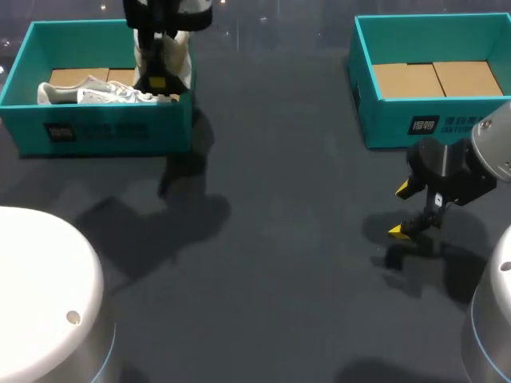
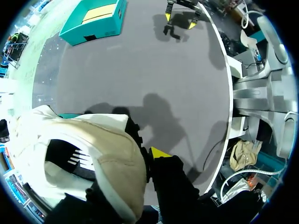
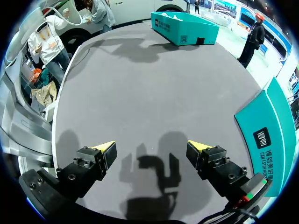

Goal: Take the shoe out of the shoebox, open the shoe tongue, remove and reinsert the insole, then place the shoe into the shoebox

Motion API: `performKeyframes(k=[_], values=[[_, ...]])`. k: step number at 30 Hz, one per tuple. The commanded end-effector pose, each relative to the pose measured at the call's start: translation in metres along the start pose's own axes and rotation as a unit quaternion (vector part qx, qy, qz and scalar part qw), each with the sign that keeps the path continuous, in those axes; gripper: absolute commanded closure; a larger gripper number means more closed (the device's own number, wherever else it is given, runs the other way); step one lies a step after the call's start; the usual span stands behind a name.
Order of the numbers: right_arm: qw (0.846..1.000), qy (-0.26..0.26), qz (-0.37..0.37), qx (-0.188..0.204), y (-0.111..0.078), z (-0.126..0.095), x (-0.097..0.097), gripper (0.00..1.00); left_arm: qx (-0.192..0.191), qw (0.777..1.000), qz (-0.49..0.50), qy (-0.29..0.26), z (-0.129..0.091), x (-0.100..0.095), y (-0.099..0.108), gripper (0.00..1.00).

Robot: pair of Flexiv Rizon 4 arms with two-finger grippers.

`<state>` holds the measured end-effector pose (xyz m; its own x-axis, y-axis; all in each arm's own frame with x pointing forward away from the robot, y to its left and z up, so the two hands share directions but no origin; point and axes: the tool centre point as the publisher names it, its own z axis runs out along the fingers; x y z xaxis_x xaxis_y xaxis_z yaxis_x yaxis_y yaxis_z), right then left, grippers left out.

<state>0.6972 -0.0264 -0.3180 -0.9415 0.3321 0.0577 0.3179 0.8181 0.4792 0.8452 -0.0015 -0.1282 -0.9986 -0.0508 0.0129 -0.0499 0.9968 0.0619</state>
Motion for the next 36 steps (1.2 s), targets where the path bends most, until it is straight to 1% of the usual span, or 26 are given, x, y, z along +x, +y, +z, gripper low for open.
performKeyframes(k=[1, 17, 18, 19, 21, 23, 24, 25, 29, 32, 36], values=[[1.000, -0.001, 0.000, 0.001, 0.000, -0.001, 0.002, 0.00, 0.023, 1.000, -0.004, 0.011, 0.000, -0.028, 0.046, 1.00], [1.000, -0.001, 0.000, 0.001, 0.000, -0.001, 0.002, 0.00, 0.023, 1.000, -0.004, 0.011, 0.000, -0.028, 0.046, 1.00], [1.000, -0.001, 0.000, 0.001, 0.000, -0.001, 0.002, 0.00, 0.024, 1.000, -0.004, 0.018, 0.000, -0.034, 0.048, 1.00], [1.000, -0.001, 0.000, 0.001, 0.000, -0.001, 0.002, 0.00, 0.021, 1.000, -0.011, 0.012, 0.001, -0.041, 0.053, 1.00], [1.000, -0.001, 0.000, 0.001, 0.000, -0.001, 0.002, 0.00, 0.033, 0.999, -0.011, 0.026, 0.001, -0.058, 0.067, 1.00], [1.000, -0.001, 0.000, 0.001, 0.000, -0.001, 0.002, 0.00, 0.025, 0.999, -0.012, 0.022, 0.005, -0.077, 0.082, 1.00], [1.000, -0.001, 0.000, 0.001, 0.000, -0.001, 0.002, 0.00, 0.026, 0.999, -0.009, 0.037, 0.007, -0.085, 0.089, 1.00], [1.000, -0.001, 0.000, 0.001, 0.000, -0.001, 0.002, 0.00, 0.023, 0.999, -0.017, 0.038, 0.010, -0.095, 0.097, 1.00], [1.000, -0.001, 0.000, 0.001, 0.000, -0.001, 0.002, 0.00, 0.014, 0.999, -0.030, 0.034, 0.016, -0.124, 0.129, 1.00], [1.000, -0.001, 0.000, 0.001, 0.000, -0.001, 0.002, 0.00, 0.019, 0.999, -0.034, 0.036, 0.017, -0.153, 0.152, 1.00], [1.000, -0.001, 0.000, 0.001, 0.000, -0.001, 0.002, 0.00, 0.019, 0.999, -0.013, 0.027, 0.016, -0.184, 0.180, 1.00]])
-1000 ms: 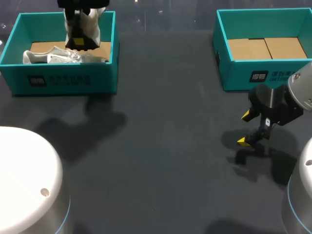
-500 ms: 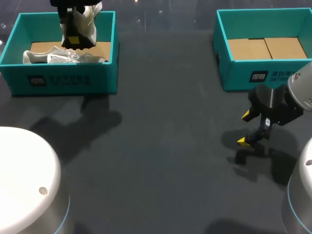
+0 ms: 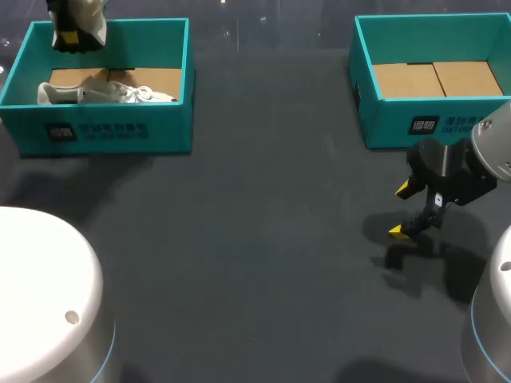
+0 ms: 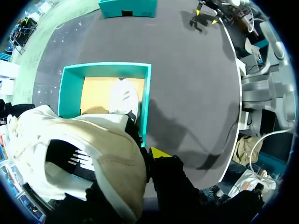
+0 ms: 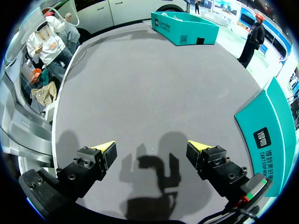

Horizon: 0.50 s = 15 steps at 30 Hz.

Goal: Take the shoe out of the shoebox, open the shoe tongue, remove and reinsert the insole, then place the shoe into the shoebox

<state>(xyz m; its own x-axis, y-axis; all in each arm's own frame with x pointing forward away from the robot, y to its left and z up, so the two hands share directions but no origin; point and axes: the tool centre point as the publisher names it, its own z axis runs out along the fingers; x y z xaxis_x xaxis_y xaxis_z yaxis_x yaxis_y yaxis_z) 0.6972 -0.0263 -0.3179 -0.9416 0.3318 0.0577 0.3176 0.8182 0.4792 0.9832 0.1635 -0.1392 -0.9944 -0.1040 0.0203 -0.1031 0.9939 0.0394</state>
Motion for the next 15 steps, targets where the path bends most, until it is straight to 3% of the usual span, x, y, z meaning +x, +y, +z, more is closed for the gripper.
performKeyframes(k=[1, 9, 15], values=[[1.000, -0.001, 0.000, 0.001, 0.000, -0.001, 0.002, 0.00, 0.009, 1.000, 0.017, 0.022, -0.003, -0.046, 0.026, 1.00], [1.000, -0.001, 0.000, 0.001, 0.000, -0.001, 0.002, 0.00, 0.009, 0.998, 0.056, 0.021, 0.011, -0.104, 0.065, 1.00], [1.000, -0.001, 0.000, 0.001, 0.000, -0.001, 0.002, 0.00, 0.006, 0.997, 0.075, 0.029, 0.023, -0.133, 0.083, 1.00]])
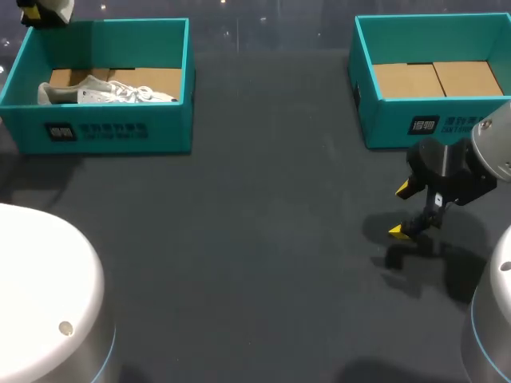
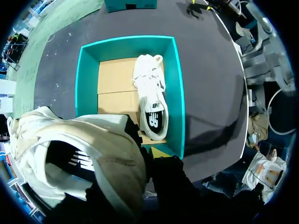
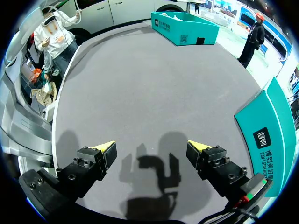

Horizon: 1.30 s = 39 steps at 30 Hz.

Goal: Take the shoe out of the shoebox, open the shoe tongue, remove and reinsert the insole, then place the shoe into the shoebox

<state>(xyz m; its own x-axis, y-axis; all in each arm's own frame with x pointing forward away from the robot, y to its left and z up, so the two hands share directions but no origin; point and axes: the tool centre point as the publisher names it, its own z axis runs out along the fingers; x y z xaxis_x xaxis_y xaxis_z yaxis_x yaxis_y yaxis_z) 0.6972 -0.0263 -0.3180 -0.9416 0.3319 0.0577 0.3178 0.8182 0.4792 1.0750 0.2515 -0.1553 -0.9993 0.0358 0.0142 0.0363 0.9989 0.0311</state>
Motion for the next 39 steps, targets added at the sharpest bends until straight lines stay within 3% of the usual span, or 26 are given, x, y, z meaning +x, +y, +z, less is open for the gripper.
performKeyframes(k=[1, 6, 7, 8, 21, 23, 24, 26, 27, 29, 30, 32, 33, 35, 39], values=[[1.000, -0.001, 0.000, 0.001, 0.000, -0.001, 0.002, 0.00, 0.005, 0.999, 0.012, 0.036, 0.008, -0.035, 0.013, 1.00], [1.000, -0.001, 0.000, 0.001, 0.000, -0.001, 0.002, 0.00, -0.003, 0.993, 0.119, 0.011, 0.011, -0.047, 0.023, 1.00], [1.000, -0.001, 0.000, 0.001, 0.000, -0.001, 0.002, 0.00, -0.013, 0.951, 0.304, -0.046, 0.007, -0.038, 0.032, 1.00], [1.000, -0.001, 0.000, 0.001, 0.000, -0.001, 0.002, 0.00, -0.026, 0.932, 0.356, -0.063, 0.006, -0.034, 0.035, 1.00], [1.000, -0.001, 0.000, 0.001, 0.000, -0.001, 0.002, 0.00, -0.026, 0.932, 0.356, -0.063, 0.006, -0.034, 0.035, 1.00], [1.000, -0.001, 0.000, 0.001, 0.000, -0.001, 0.002, 0.00, -0.026, 0.904, 0.421, -0.070, 0.005, -0.032, 0.028, 1.00], [1.000, -0.001, 0.000, 0.001, 0.000, -0.001, 0.002, 0.00, -0.027, 0.879, 0.472, -0.064, 0.005, -0.034, 0.027, 1.00], [1.000, -0.001, 0.000, 0.001, 0.000, -0.001, 0.002, 0.00, -0.031, 0.856, 0.511, -0.074, 0.004, -0.039, 0.028, 1.00], [1.000, -0.001, 0.000, 0.001, 0.000, -0.001, 0.002, 0.00, -0.011, 0.822, 0.565, -0.065, 0.003, -0.041, 0.029, 1.00], [1.000, -0.001, 0.000, 0.001, 0.000, -0.001, 0.002, 0.00, -0.034, 0.805, 0.589, -0.070, 0.005, -0.048, 0.032, 1.00], [1.000, -0.001, 0.000, 0.001, 0.000, -0.001, 0.002, 0.00, -0.029, 0.772, 0.631, -0.070, 0.007, -0.049, 0.034, 1.00], [1.000, -0.001, 0.000, 0.001, 0.000, -0.001, 0.002, 0.00, -0.042, 0.755, 0.650, -0.070, 0.009, -0.053, 0.036, 1.00], [1.000, -0.001, 0.000, 0.001, 0.000, -0.001, 0.002, 0.00, -0.034, 0.733, 0.676, -0.067, 0.009, -0.054, 0.037, 1.00], [1.000, -0.001, 0.000, 0.001, 0.000, -0.001, 0.002, 0.00, -0.041, 0.717, 0.693, -0.064, 0.010, -0.058, 0.041, 1.00], [1.000, -0.001, 0.000, 0.001, 0.000, -0.001, 0.002, 0.00, -0.041, 0.717, 0.693, -0.064, 0.010, -0.058, 0.041, 1.00]])
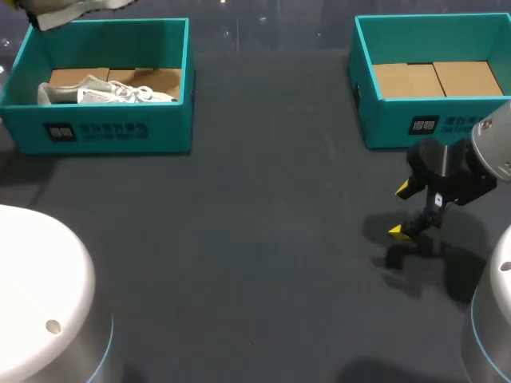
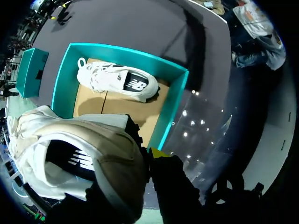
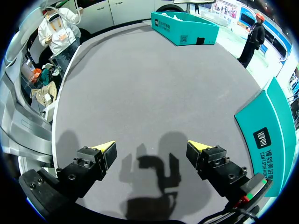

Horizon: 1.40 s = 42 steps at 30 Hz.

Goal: Take the shoe out of the shoebox, open the shoe tongue, remove and reinsert the insole, then place the shoe into the shoebox

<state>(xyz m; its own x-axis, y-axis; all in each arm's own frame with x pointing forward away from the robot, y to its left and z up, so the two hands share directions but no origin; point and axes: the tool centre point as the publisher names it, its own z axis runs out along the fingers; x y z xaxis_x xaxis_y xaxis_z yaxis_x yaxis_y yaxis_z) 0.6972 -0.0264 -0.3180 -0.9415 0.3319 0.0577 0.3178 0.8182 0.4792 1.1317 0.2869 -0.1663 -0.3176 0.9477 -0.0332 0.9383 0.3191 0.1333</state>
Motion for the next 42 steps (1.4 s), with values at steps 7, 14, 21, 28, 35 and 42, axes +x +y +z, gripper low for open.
performKeyframes(k=[7, 14, 21, 28, 35, 42], values=[[1.000, -0.001, 0.000, 0.001, 0.000, -0.001, 0.002, 0.00, -0.008, 0.984, 0.177, -0.002, 0.003, 0.001, 0.004, 1.00], [1.000, -0.001, 0.000, 0.001, 0.000, -0.001, 0.002, 0.00, -0.013, 0.983, 0.181, 0.002, 0.029, -0.009, 0.013, 1.00], [1.000, -0.001, 0.000, 0.001, 0.000, -0.001, 0.002, 0.00, -0.011, 0.983, 0.182, 0.011, 0.048, -0.016, 0.013, 1.00], [1.000, -0.001, 0.000, 0.001, 0.000, -0.001, 0.002, 0.00, -0.001, 0.987, 0.156, 0.044, 0.068, -0.010, 0.015, 1.00], [1.000, -0.001, 0.000, 0.001, 0.000, -0.001, 0.002, 0.00, -0.001, 0.987, 0.156, 0.044, 0.068, -0.010, 0.015, 1.00], [1.000, -0.001, 0.000, 0.001, 0.000, -0.001, 0.002, 0.00, 0.009, 0.987, 0.148, 0.053, 0.083, -0.016, 0.018, 1.00]])
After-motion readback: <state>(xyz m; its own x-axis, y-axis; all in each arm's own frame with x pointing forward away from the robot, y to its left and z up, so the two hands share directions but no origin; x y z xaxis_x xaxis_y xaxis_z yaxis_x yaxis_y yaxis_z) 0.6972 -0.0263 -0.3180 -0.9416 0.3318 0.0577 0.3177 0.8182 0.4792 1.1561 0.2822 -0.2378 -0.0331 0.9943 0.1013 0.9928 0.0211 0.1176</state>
